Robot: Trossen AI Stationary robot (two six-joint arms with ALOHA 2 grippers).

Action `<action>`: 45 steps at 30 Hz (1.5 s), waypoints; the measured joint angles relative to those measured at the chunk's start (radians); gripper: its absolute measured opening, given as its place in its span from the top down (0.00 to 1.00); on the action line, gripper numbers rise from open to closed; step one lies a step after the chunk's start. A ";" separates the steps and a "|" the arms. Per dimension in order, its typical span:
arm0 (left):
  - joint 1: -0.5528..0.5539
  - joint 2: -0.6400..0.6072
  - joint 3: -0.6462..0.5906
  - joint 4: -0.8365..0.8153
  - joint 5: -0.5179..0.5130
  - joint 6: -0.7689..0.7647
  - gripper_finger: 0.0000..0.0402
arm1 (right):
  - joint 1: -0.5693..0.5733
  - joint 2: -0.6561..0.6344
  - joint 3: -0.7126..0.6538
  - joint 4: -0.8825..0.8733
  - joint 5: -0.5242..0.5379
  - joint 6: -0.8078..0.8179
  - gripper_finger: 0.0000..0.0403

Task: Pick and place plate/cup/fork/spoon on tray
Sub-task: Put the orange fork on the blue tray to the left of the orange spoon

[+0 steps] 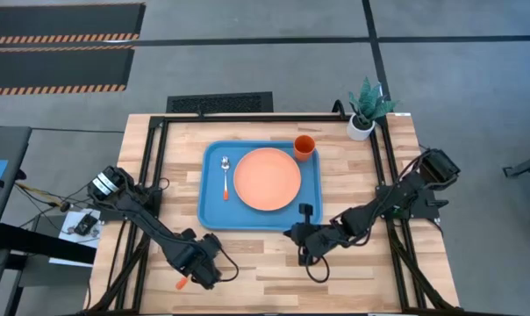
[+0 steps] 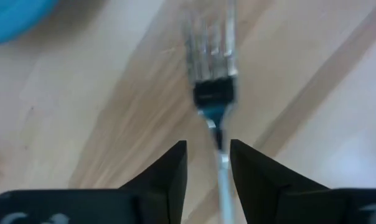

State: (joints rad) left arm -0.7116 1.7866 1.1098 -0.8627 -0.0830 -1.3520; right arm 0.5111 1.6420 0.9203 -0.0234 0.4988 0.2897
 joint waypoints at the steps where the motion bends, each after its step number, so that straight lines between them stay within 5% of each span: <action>1: 0.000 0.000 -0.005 -0.004 0.000 -0.004 0.73 | 0.001 0.000 0.000 0.000 0.000 0.000 0.97; 23: -0.011 -0.003 -0.078 0.120 0.033 0.004 0.73 | 0.006 0.000 0.000 0.003 0.003 0.000 0.97; 36: -0.007 -0.054 -0.080 0.113 0.029 0.017 0.99 | 0.006 0.000 0.000 0.005 0.004 0.000 0.97; 45: -0.007 -0.053 -0.079 0.084 0.040 -0.007 0.97 | 0.006 0.000 0.000 0.005 0.003 0.000 0.97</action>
State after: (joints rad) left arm -0.7185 1.7339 1.0306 -0.7789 -0.0428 -1.3588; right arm 0.5167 1.6417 0.9203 -0.0182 0.5022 0.2897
